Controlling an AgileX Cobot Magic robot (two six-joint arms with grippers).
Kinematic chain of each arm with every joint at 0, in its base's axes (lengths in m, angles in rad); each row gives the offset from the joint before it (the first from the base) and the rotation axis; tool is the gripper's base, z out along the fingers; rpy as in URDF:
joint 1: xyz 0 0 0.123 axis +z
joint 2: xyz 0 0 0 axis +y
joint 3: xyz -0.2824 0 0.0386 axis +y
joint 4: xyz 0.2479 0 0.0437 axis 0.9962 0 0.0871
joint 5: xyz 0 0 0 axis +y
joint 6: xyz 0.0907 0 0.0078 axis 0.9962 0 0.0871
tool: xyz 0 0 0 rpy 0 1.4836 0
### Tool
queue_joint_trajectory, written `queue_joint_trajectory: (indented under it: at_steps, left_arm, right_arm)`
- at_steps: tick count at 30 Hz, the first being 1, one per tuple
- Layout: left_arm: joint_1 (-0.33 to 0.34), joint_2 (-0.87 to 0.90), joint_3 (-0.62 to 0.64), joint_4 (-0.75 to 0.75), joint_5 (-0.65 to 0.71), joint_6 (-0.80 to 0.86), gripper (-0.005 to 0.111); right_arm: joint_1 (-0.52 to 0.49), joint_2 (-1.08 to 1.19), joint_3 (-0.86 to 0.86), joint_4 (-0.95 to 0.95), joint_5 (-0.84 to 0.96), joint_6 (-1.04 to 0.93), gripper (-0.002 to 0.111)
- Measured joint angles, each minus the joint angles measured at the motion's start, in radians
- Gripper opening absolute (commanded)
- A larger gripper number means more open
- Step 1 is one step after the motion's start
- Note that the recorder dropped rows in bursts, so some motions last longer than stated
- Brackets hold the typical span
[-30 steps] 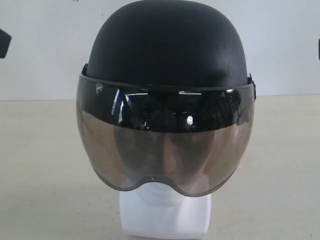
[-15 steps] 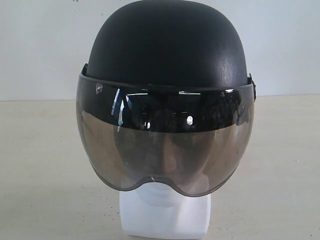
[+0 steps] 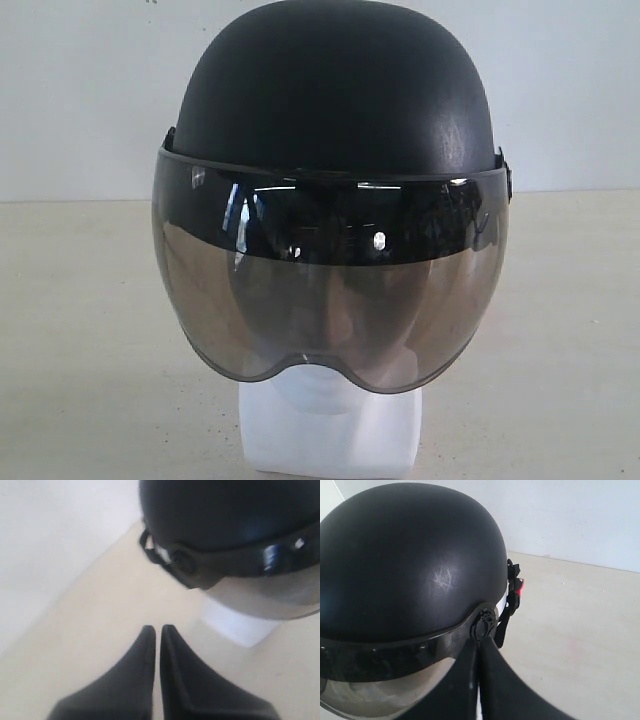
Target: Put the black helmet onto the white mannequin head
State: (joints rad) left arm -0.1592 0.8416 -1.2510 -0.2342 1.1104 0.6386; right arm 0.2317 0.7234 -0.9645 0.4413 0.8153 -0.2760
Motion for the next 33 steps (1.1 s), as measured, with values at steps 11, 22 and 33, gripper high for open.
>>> queue_joint_trajectory:
  at_steps: [11, 22, 33]
  left_arm:
    - [0.048, -0.320, 0.000, 0.424, -0.169, 0.056, 0.004]
    - [0.211, -0.560, 0.174, 0.424, -0.131, -0.388, 0.004]
    - [0.245, -0.759, 0.920, 0.077, -0.714, -0.578, 0.004]
  right_arm:
    - [0.000, 0.000, 0.000, 0.000, 0.000, 0.000, 0.000]
    - [0.000, 0.000, 0.000, 0.000, 0.000, 0.000, 0.000]
    - [0.000, 0.000, 0.000, 0.000, 0.000, 0.000, 0.000]
